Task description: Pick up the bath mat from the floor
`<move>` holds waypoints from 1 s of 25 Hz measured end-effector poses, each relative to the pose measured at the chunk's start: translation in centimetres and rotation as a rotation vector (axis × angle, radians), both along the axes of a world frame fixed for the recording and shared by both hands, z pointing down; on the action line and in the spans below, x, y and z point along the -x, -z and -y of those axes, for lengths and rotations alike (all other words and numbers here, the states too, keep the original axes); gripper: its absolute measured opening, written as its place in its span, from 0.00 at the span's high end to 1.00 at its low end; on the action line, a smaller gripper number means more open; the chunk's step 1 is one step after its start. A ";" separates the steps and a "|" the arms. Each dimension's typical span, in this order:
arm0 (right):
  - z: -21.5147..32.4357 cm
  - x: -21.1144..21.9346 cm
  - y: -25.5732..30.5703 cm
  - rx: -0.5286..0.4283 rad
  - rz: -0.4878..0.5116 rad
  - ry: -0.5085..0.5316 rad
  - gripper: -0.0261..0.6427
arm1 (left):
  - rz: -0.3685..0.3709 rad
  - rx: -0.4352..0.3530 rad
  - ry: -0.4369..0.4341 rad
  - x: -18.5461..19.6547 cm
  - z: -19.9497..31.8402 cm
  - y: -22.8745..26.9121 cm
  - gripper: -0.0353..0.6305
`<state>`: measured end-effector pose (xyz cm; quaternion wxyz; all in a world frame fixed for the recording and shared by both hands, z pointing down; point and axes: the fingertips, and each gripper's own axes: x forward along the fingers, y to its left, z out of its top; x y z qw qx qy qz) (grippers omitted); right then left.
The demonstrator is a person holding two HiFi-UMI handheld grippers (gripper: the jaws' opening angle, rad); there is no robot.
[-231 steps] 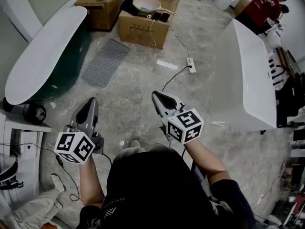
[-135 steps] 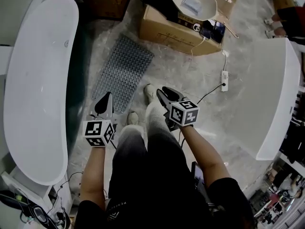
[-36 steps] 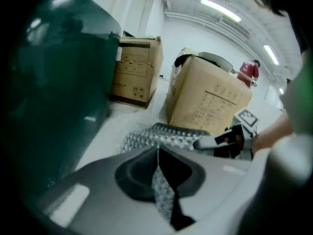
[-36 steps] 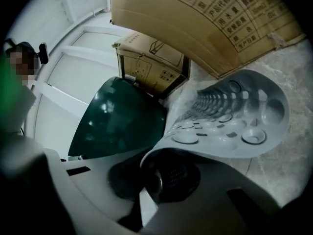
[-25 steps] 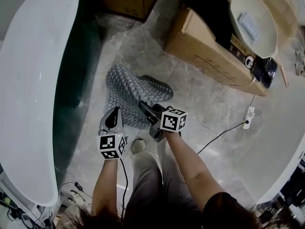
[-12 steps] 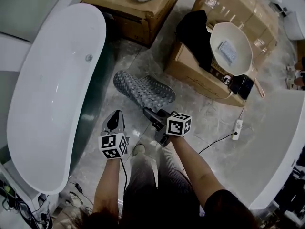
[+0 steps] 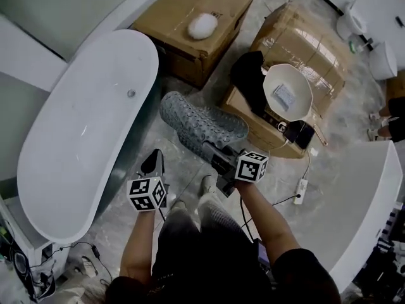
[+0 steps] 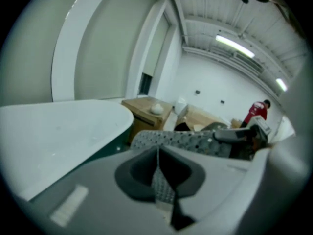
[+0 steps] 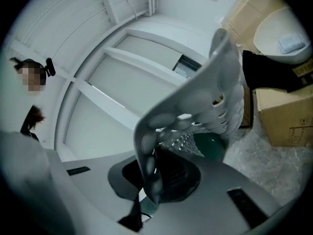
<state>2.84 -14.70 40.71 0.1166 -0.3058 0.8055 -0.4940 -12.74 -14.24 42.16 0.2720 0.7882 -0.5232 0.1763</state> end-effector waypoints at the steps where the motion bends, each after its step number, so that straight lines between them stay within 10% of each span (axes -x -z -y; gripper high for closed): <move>1: -0.2 -0.2 1.2 -0.011 0.004 0.010 0.93 | -0.003 -0.010 -0.002 -0.1 -0.2 0.9 0.92; 25: -4.9 1.9 15.8 -0.216 0.066 0.268 0.93 | -0.088 -0.220 0.104 -0.7 -2.8 13.4 0.93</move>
